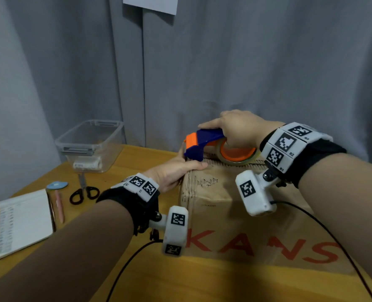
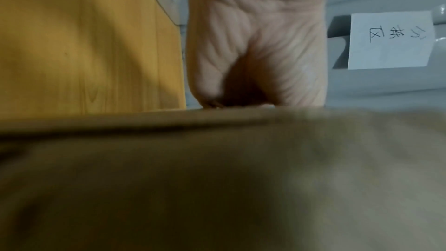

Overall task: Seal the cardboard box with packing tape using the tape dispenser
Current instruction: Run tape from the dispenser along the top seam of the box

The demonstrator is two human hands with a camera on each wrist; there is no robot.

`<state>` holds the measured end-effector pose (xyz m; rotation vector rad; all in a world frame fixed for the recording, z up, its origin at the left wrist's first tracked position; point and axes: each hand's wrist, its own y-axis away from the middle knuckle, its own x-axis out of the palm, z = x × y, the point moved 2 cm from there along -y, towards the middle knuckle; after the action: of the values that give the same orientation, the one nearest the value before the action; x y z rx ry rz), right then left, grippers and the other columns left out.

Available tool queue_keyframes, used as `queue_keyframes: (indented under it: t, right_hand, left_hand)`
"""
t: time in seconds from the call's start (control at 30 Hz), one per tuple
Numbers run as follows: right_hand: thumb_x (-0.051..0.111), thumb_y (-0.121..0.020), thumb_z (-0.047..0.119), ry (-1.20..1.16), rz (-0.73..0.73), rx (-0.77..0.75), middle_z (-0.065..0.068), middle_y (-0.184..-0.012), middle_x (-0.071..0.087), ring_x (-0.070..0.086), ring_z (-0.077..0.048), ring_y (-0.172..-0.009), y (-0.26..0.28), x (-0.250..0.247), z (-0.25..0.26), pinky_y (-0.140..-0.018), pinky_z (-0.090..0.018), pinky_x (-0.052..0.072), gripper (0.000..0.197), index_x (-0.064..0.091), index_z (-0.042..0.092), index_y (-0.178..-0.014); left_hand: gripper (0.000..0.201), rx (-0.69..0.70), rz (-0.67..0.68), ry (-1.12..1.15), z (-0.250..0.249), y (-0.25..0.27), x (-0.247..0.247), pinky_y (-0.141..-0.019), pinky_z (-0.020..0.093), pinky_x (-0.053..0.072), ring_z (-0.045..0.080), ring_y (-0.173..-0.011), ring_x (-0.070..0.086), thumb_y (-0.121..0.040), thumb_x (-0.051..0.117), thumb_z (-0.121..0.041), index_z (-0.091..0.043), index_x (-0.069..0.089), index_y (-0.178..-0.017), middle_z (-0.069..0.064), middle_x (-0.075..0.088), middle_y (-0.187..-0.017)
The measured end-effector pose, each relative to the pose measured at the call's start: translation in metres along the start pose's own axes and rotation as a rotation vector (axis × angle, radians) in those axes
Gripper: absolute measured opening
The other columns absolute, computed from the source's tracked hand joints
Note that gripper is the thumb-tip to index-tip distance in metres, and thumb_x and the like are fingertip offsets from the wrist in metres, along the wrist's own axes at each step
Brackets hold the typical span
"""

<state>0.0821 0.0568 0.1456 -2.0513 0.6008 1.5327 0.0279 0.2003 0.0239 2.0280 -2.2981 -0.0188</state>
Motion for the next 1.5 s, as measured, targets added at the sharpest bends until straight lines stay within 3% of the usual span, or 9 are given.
queue_keyframes:
  t: [0.23, 0.47, 0.63, 0.9, 0.97, 1.07, 1.23, 1.4, 1.5]
  right_hand:
    - [0.042, -0.091, 0.017, -0.034, 0.025, -0.036, -0.001, -0.092, 0.040, 0.045, -0.022, -0.086, 0.014, -0.003, -0.010, -0.075, -0.033, 0.038, 0.065, 0.022, 0.056, -0.140]
    - [0.045, -0.090, 0.021, -0.045, 0.034, 0.020, 0.006, -0.083, 0.036, 0.043, -0.018, -0.083, 0.030, -0.003, -0.018, -0.076, -0.034, 0.042, 0.063, 0.027, 0.057, -0.138]
    - [0.050, -0.087, 0.015, -0.081, 0.010, 0.052, 0.016, -0.074, 0.034, 0.038, -0.006, -0.065, 0.033, -0.009, -0.016, -0.063, -0.026, 0.038, 0.063, 0.036, 0.049, -0.138]
    - [0.055, -0.079, 0.009, -0.118, 0.017, 0.175, 0.023, -0.074, 0.054, 0.046, -0.007, -0.062, 0.064, -0.035, -0.043, -0.058, -0.021, 0.034, 0.065, 0.048, 0.046, -0.131]
    - [0.056, -0.079, 0.009, -0.144, 0.022, 0.203, 0.027, -0.073, 0.051, 0.048, -0.004, -0.062, 0.075, -0.040, -0.049, -0.052, -0.012, 0.033, 0.064, 0.049, 0.047, -0.130]
    - [0.057, -0.080, 0.009, -0.253, -0.035, 0.242, 0.022, -0.075, 0.055, 0.048, -0.003, -0.060, 0.082, -0.032, -0.052, -0.046, -0.007, 0.034, 0.063, 0.050, 0.048, -0.129]
    - [0.055, -0.078, 0.007, -0.295, -0.015, 0.267, 0.011, -0.066, 0.055, 0.048, -0.009, -0.056, 0.094, -0.004, -0.058, -0.051, -0.021, 0.037, 0.066, 0.048, 0.049, -0.130]
    - [0.061, -0.080, 0.014, -0.388, -0.052, 0.243, -0.002, -0.084, 0.058, 0.057, -0.020, -0.073, 0.098, 0.005, -0.065, -0.068, -0.030, 0.046, 0.066, 0.043, 0.045, -0.136]
    - [0.068, -0.080, 0.026, -0.421, -0.063, 0.226, 0.011, -0.084, 0.047, 0.054, -0.019, -0.085, 0.098, 0.006, -0.065, -0.077, -0.028, 0.043, 0.063, 0.043, 0.041, -0.137]
  left_hand:
    - [0.033, -0.137, 0.082, 0.078, -0.005, 0.005, 0.005, -0.095, 0.043, 0.048, 0.025, -0.097, 0.065, -0.085, 0.064, -0.016, -0.017, 0.052, -0.115, 0.010, 0.069, -0.100]
    - [0.022, -0.197, 0.032, 0.052, -0.008, 0.006, 0.023, -0.057, 0.027, 0.057, 0.017, -0.067, 0.071, -0.092, 0.052, -0.020, -0.009, 0.055, -0.111, 0.006, 0.073, -0.079]
    - [0.069, -0.069, -0.037, -0.007, -0.007, 0.003, 0.023, -0.071, 0.029, 0.056, 0.019, -0.094, 0.066, -0.088, 0.058, -0.013, -0.027, 0.022, -0.145, 0.008, 0.060, -0.116]
    - [0.070, -0.008, -0.039, -0.083, -0.010, 0.003, 0.025, -0.073, 0.024, 0.055, 0.013, -0.101, 0.060, -0.091, 0.055, -0.013, -0.033, 0.019, -0.147, 0.002, 0.049, -0.129]
    - [0.072, -0.024, -0.039, -0.139, -0.011, 0.001, 0.023, -0.086, 0.032, 0.053, 0.018, -0.106, 0.059, -0.091, 0.056, -0.017, -0.033, 0.015, -0.148, 0.001, 0.051, -0.125]
    - [0.077, -0.070, -0.007, -0.324, -0.022, 0.003, 0.024, -0.102, 0.031, 0.040, 0.021, -0.126, 0.045, -0.091, 0.058, -0.024, -0.032, 0.009, -0.150, 0.003, 0.035, -0.147]
    - [0.078, -0.117, 0.011, -0.857, -0.044, 0.006, 0.023, -0.117, 0.039, 0.001, 0.017, -0.146, -0.001, -0.092, 0.050, -0.044, -0.028, 0.002, -0.151, -0.003, -0.007, -0.159]
    - [0.061, -0.104, 0.033, -1.363, -0.048, 0.001, 0.036, -0.118, 0.043, -0.003, 0.017, -0.146, -0.006, -0.101, 0.024, -0.041, -0.018, -0.001, -0.151, -0.001, -0.007, -0.159]
    - [0.059, -0.084, 0.009, -1.522, -0.049, -0.005, 0.040, -0.117, 0.043, -0.005, 0.016, -0.146, -0.003, -0.100, 0.021, -0.038, -0.015, 0.003, -0.151, 0.002, -0.001, -0.159]
